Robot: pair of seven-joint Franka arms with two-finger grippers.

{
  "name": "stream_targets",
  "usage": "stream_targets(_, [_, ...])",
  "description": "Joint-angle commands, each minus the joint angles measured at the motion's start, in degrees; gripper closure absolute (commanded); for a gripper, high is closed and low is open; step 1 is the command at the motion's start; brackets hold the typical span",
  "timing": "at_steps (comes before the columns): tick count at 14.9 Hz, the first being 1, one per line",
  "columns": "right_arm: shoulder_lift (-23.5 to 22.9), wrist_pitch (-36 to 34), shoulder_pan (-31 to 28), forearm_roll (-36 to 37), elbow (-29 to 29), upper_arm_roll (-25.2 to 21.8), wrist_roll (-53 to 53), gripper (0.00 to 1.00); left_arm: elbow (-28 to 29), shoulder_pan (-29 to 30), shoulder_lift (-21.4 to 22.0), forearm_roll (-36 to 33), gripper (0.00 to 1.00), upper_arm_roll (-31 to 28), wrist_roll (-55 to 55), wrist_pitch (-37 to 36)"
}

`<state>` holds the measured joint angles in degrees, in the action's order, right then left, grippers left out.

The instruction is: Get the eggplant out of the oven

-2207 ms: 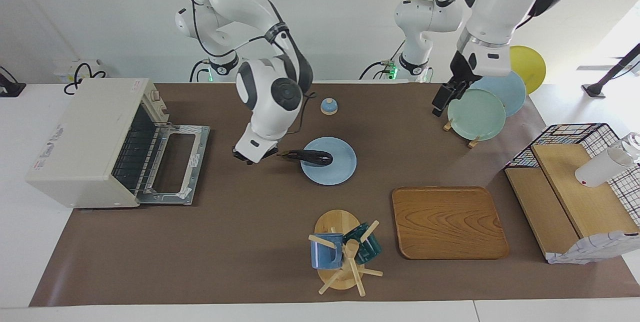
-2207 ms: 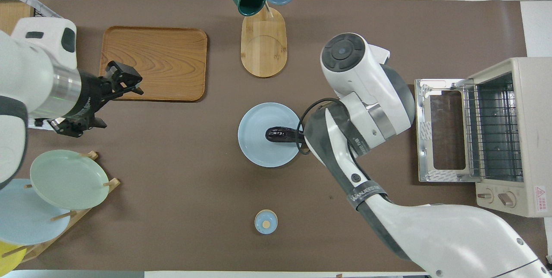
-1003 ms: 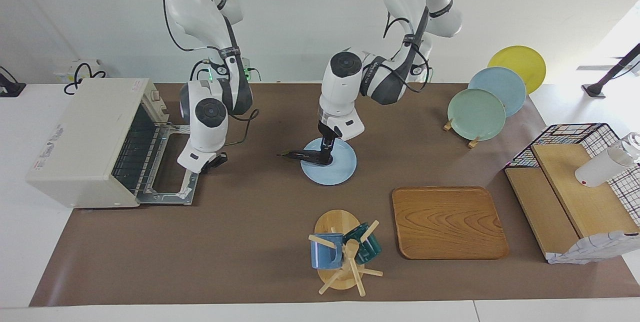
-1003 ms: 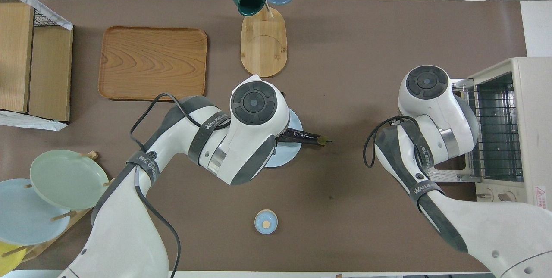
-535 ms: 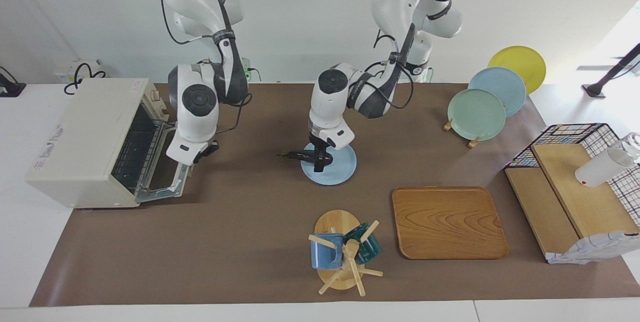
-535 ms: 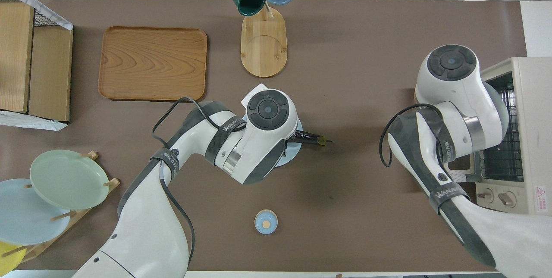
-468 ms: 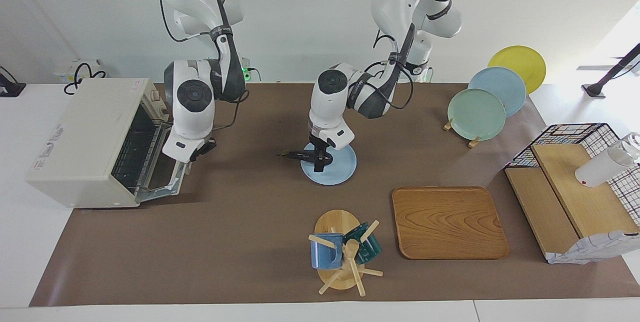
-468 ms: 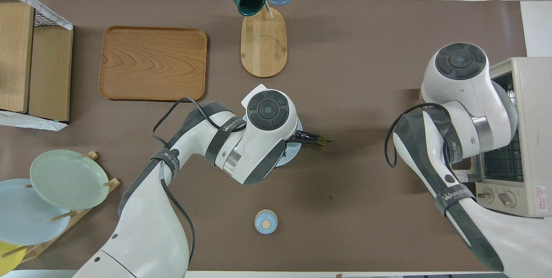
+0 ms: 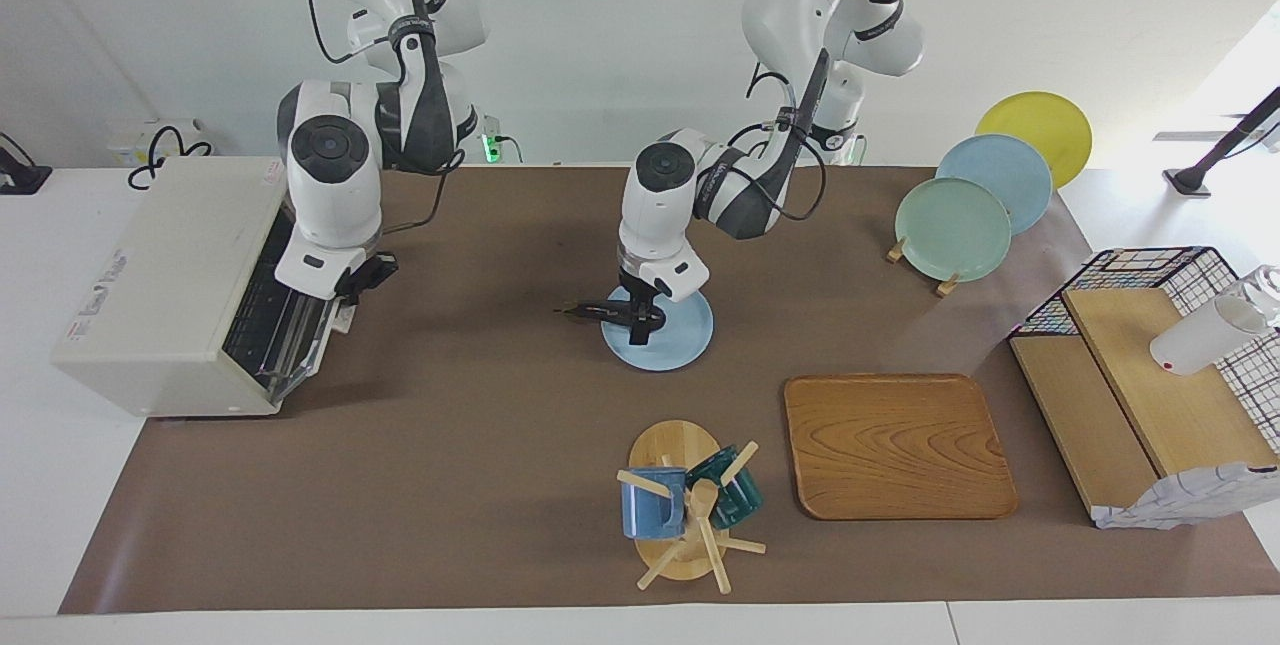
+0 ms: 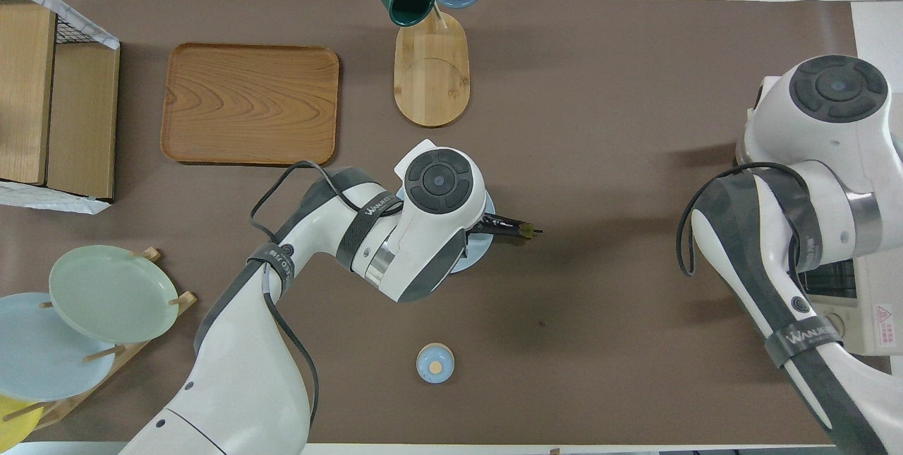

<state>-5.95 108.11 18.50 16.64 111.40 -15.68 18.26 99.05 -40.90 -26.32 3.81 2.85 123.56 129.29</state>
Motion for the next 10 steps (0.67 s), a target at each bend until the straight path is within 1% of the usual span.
stream_targets(1, [0.23,-0.70,-3.73,1.90,0.40,-0.66,4.50,0.99,1.41,-1.12,0.30,-0.56,0.00,-1.09,0.98,1.14])
stream_targets(3, [1.37,-0.79,-5.57,1.90,0.40,-0.66,7.30,0.99,1.32,-1.12,0.22,-0.65,0.00,-1.09,0.98,1.14])
stream_targets(5, [2.25,-1.14,-6.11,1.90,0.31,-0.75,8.20,0.98,1.24,-1.12,0.21,-0.74,0.00,-1.09,0.98,1.05])
stream_targets(8, [4.79,-3.77,-6.20,1.82,0.31,-0.75,8.28,0.92,1.15,-1.12,0.21,-0.74,0.00,-1.09,0.98,1.14])
stream_targets(9, [5.24,-4.83,-6.20,1.82,0.23,-0.84,8.28,0.82,0.97,-1.12,0.21,-0.82,0.00,-1.09,0.89,0.96])
stream_targets(10, [6.20,-5.97,-6.20,1.55,-0.73,-1.01,8.28,0.56,0.80,-1.03,0.21,-0.91,0.00,-1.09,0.89,0.96])
